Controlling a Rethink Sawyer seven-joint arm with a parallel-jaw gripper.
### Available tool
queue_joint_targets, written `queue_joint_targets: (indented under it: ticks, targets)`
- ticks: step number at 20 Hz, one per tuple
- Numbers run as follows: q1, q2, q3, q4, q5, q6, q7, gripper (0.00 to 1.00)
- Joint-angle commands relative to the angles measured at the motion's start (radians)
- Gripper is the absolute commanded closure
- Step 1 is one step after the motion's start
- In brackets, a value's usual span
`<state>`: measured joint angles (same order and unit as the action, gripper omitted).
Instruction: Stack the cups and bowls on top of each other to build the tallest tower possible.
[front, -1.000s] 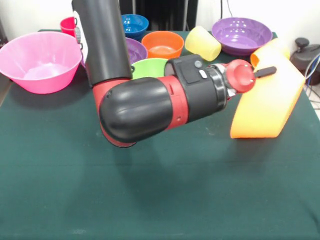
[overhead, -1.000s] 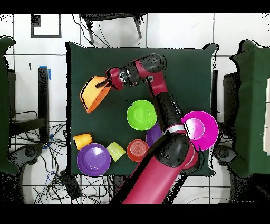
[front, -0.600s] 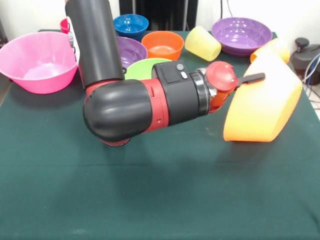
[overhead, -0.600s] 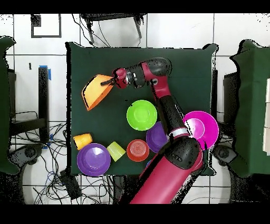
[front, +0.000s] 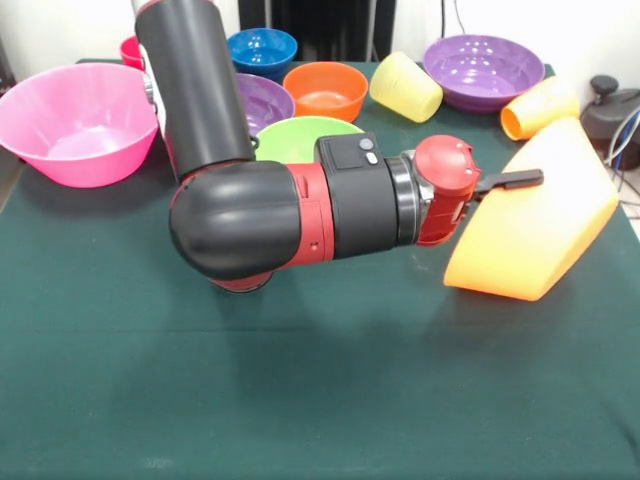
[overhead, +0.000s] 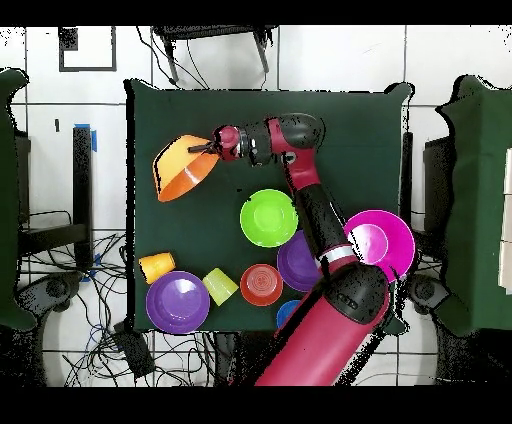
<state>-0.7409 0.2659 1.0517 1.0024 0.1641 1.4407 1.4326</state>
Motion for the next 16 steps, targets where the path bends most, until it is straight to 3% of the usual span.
queue_joint_targets:
  ticks: [1,6,16]
  targets:
    - [-0.028,0.121,-0.052,0.005,-0.188,-0.199,-0.493,1.0]
    - [-0.08,0.101,-0.037,0.1,-0.226,-0.262,-0.454,1.0]
    - [-0.243,0.063,-0.014,0.371,-0.344,-0.381,-0.358,1.0]
